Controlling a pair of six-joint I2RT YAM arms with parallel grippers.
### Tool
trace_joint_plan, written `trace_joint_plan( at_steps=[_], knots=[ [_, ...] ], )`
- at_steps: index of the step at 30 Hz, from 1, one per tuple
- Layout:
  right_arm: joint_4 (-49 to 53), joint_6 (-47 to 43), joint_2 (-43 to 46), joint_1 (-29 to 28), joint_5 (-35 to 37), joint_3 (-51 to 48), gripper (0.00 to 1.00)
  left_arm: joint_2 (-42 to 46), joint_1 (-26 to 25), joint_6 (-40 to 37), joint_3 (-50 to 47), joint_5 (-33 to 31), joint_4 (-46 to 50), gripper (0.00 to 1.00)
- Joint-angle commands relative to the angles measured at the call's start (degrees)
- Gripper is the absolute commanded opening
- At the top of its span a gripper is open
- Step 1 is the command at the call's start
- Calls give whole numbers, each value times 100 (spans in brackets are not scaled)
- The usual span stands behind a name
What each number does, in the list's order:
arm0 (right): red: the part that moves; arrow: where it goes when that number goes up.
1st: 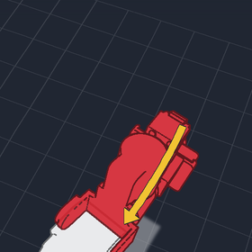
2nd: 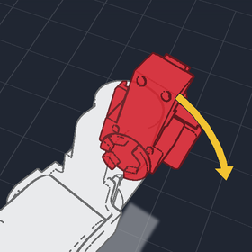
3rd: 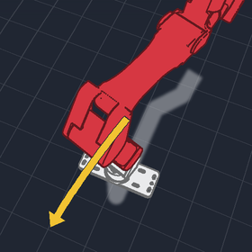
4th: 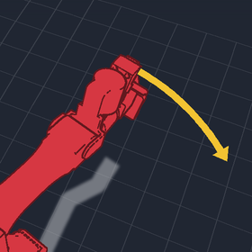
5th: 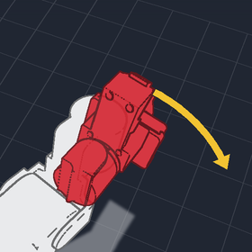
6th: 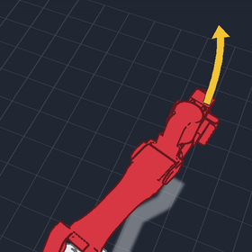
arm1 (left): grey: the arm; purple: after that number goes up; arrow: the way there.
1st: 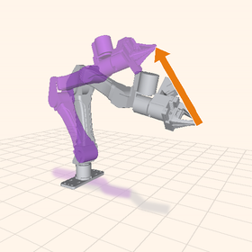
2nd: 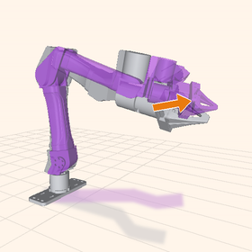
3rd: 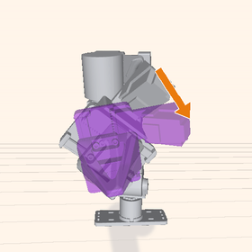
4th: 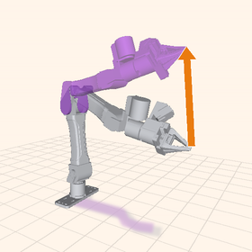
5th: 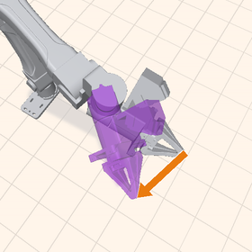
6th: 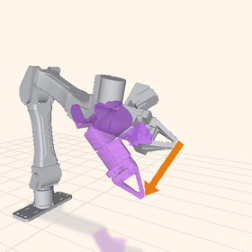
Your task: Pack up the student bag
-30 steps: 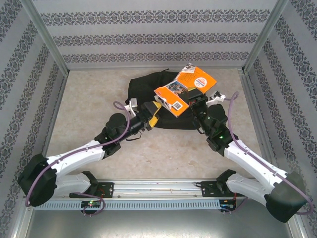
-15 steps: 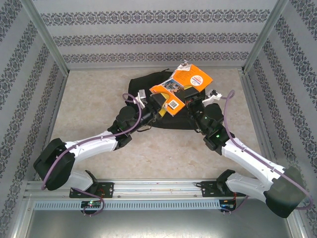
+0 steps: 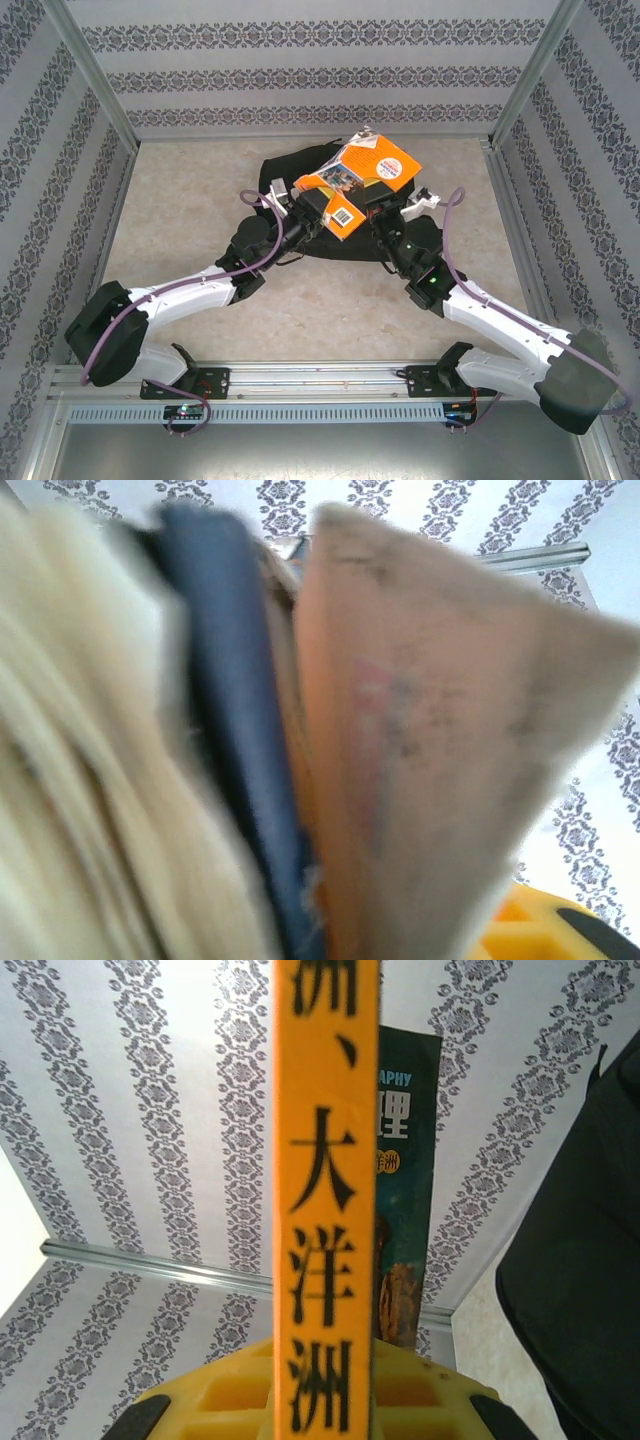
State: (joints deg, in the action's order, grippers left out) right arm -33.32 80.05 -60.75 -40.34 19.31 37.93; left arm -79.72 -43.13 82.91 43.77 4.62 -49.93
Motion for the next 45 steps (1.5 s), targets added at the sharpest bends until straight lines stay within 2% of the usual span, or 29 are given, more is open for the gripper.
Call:
trace_joint_plan(
  at_steps=[1, 9, 10, 12, 14, 17, 20, 25, 27, 30, 32, 36, 41, 45],
  knots=[
    [-509, 76, -20, -101, 139, -58, 0, 182, -15, -221, -62, -170, -275, 41],
    [-245, -117, 23, -143, 238, -154, 2, 396, 195, -253, -283, -67, -214, 0],
    [-156, -153, 65, -142, 251, -166, 8, 538, 293, -266, -362, -63, -155, 0],
    [4, -296, 168, -142, 265, -221, 28, 973, 540, -350, -648, -102, 136, 0],
    [308, -431, 294, -141, 249, -276, 42, 1498, 768, -563, -808, -109, 751, 0],
    [1353, -710, 567, -115, 242, -261, 51, 2289, 1068, -1091, -818, 5, 1873, 0],
    [1870, -945, 687, -45, 218, -418, 54, 3040, 1436, -1807, -529, 144, 3530, 0],
    [2812, -2095, 165, 307, -635, 208, 54, 3774, 2109, -2783, 179, 208, 5864, 0],
    [3386, -2639, -249, 466, -993, 769, 54, 3867, 2263, -3208, 533, 29, 6777, 0],
    [4059, -3422, -948, 641, -1542, 1631, 54, 3997, 2279, -3671, 766, -481, 7543, 0],
    [4255, -3838, -1488, 732, -2082, 2097, 52, 4055, 2277, -3790, 800, -767, 7852, 0],
    [5035, -4389, -2789, 667, -3023, 3357, 40, 4158, 2275, -3885, 760, -964, 8035, 0],
    [6176, -5054, -4199, 274, -3421, 4771, 29, 4181, 2288, -4041, 918, -1240, 8289, 0],
    [6659, -5359, -4849, 96, -3399, 5239, 24, 4236, 2287, -4086, 961, -1319, 8401, 0]
  ],
)
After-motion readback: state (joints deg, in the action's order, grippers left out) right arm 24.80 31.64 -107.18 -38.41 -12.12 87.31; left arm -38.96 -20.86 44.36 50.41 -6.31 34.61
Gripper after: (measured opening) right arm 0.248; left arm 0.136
